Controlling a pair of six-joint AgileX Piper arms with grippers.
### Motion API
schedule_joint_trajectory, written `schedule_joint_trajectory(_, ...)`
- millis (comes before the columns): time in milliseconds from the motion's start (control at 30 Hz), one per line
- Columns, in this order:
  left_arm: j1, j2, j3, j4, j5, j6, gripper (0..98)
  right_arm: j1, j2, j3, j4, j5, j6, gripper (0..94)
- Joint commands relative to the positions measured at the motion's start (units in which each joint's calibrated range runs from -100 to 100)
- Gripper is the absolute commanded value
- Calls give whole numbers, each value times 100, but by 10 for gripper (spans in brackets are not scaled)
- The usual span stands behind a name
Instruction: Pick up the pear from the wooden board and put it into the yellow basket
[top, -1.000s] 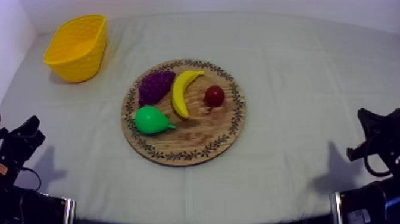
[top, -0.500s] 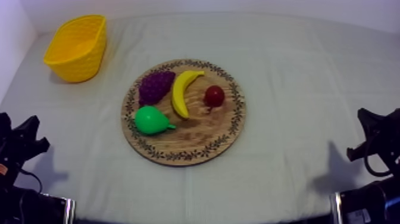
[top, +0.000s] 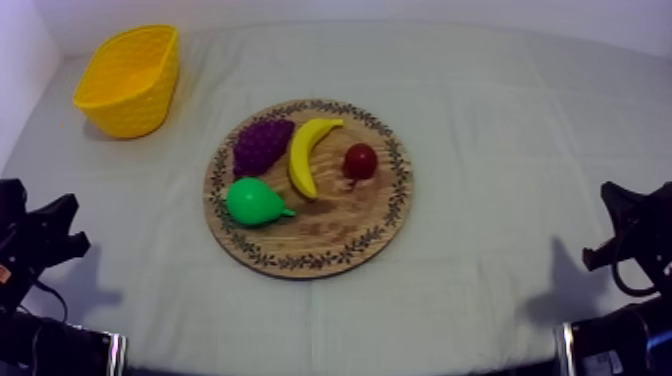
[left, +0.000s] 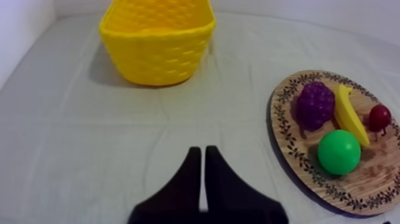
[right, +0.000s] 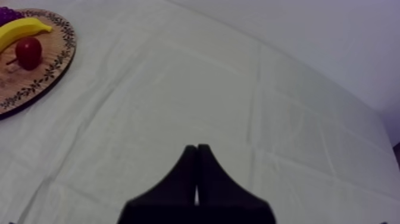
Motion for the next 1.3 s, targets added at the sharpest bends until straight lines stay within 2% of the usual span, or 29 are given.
schedule_joint_trajectory(0, -2, 182, -66, 268, 6, -339, 0, -2, -3, -2, 1, 2, 3, 4)
schedule_joint_trajectory(100, 10, 435, -193, 553, 13, -633, 0, -2, -3, -2, 1, 2, 3, 4)
schedule_joint_trajectory(200, 89, 717, -398, 673, 120, -797, 0, -2, -3, -2, 1, 2, 4, 4)
schedule_joint_trajectory(600, 327, 2134, -1727, 744, 1376, -1126, 0, -2, -3, -2, 1, 2, 3, 4)
schedule_joint_trajectory(767, 636, 2707, -2101, 767, 1625, -1292, 0, -2, -3, -2, 1, 2, 2, 4)
schedule_joint_trajectory(833, 829, 2930, -2241, 719, 1633, -1342, 0, -2, -3, -2, 1, 2, 3, 4)
schedule_joint_trajectory(1033, 1389, 3622, -2868, 306, 1795, -1285, 0, -2, -3, -2, 1, 2, 0, 4)
schedule_joint_trajectory(1267, 1648, 4520, -3659, 135, 2377, -1417, 0, -2, -3, -2, 1, 2, 1, 4)
